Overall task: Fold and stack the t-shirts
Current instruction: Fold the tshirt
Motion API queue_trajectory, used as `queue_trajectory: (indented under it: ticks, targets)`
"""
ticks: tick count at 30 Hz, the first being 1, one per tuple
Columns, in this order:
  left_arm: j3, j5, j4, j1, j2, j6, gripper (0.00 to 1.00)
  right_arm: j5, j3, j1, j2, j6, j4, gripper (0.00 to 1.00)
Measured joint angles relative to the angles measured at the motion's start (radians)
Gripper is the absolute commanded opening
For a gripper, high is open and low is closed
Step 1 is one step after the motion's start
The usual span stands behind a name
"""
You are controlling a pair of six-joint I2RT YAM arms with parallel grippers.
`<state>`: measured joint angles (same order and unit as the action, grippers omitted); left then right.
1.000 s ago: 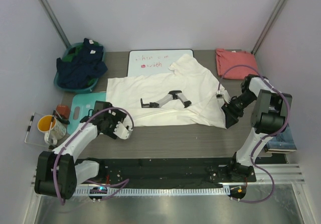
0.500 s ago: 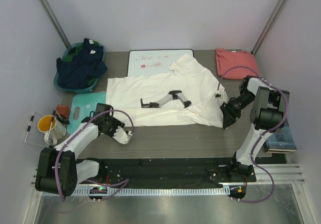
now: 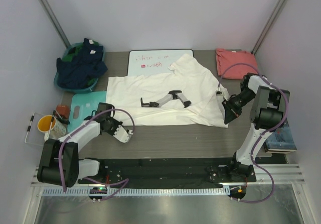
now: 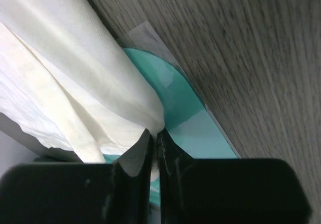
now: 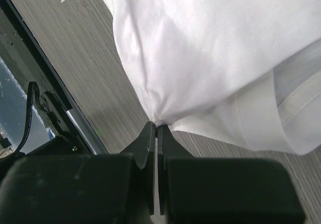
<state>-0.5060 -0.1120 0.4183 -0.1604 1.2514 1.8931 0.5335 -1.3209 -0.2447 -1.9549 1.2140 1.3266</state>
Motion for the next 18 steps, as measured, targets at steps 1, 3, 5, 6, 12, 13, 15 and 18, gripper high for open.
queue_trajectory:
  ticks: [1, 3, 5, 6, 12, 13, 15, 18]
  targets:
    - [-0.001, 0.003, -0.005, 0.000, 0.004, 0.000, 0.05, -0.001, -0.003, 0.000, 0.000, -0.002, 0.000, 0.01]
    - [-0.003, 0.005, -0.011, 0.000, 0.010, -0.001, 0.01, -0.002, -0.015, 0.000, 0.000, -0.006, 0.001, 0.01]
    - [-0.006, 0.007, -0.011, 0.000, 0.014, -0.002, 0.00, -0.003, -0.027, 0.000, -0.001, -0.010, 0.002, 0.01]
    - [-0.008, 0.008, -0.012, 0.000, 0.017, -0.002, 0.00, -0.003, -0.033, 0.000, -0.002, -0.011, 0.002, 0.01]
    - [-0.009, 0.012, -0.011, 0.000, 0.019, -0.001, 0.00, -0.040, -0.060, 0.000, -0.003, -0.017, 0.001, 0.01]
    - [-0.009, 0.013, -0.011, 0.000, 0.019, 0.000, 0.00, -0.049, -0.068, 0.000, -0.004, -0.017, 0.001, 0.01]
    - [-0.010, 0.014, -0.009, 0.000, 0.019, 0.002, 0.00, -0.069, -0.085, 0.000, -0.007, -0.016, -0.002, 0.01]
    - [-0.010, 0.014, -0.006, 0.000, 0.019, 0.008, 0.00, -0.103, -0.108, 0.000, -0.016, -0.014, -0.006, 0.01]
